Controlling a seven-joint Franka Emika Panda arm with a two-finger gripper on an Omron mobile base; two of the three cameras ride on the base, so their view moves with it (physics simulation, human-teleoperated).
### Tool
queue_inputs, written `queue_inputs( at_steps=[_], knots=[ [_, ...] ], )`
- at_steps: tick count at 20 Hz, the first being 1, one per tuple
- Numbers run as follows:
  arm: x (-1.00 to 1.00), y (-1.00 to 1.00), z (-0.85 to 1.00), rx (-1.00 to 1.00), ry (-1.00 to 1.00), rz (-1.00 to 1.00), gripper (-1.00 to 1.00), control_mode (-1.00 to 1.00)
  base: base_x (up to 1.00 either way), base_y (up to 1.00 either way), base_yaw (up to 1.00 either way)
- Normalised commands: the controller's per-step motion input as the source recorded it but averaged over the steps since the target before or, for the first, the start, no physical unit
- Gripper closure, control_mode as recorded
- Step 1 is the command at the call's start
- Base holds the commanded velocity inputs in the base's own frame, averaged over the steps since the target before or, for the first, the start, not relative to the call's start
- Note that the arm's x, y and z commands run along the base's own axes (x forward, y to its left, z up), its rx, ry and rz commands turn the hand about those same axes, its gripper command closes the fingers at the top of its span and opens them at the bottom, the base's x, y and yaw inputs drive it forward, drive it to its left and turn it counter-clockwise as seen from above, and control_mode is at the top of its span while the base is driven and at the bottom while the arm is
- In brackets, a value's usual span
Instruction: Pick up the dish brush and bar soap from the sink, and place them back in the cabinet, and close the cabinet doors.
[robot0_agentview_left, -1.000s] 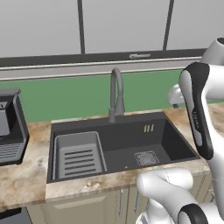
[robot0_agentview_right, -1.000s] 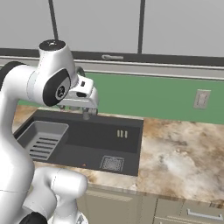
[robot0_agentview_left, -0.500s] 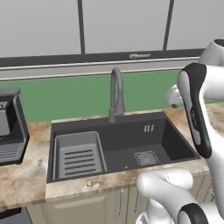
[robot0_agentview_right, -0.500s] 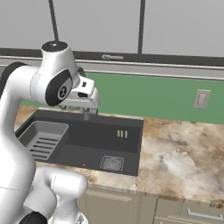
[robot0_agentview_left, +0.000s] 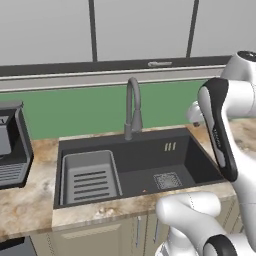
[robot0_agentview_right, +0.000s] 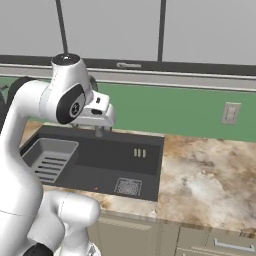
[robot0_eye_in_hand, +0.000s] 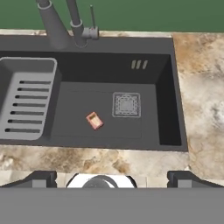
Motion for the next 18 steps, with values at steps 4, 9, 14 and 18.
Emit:
queue_inputs(
  at_steps=[4, 9, 14, 18],
  knots=[
    [0.04, 0.0, -0.23, -0.04, 0.0, 0.0, -1.0, -1.0, 0.0, 0.0, 0.0],
    [0.03, 0.0, -0.15, -0.01, 0.0, 0.0, -1.0, -1.0, 0.0, 0.0, 0.0],
    [0.05, 0.0, -0.06, 0.0, 0.02, 0.0, -1.0, -1.0, 0.0, 0.0, 0.0],
    [0.1, 0.0, 0.0, 0.0, 0.07, 0.0, -1.0, -1.0, 0.0, 0.0, 0.0]
  ],
)
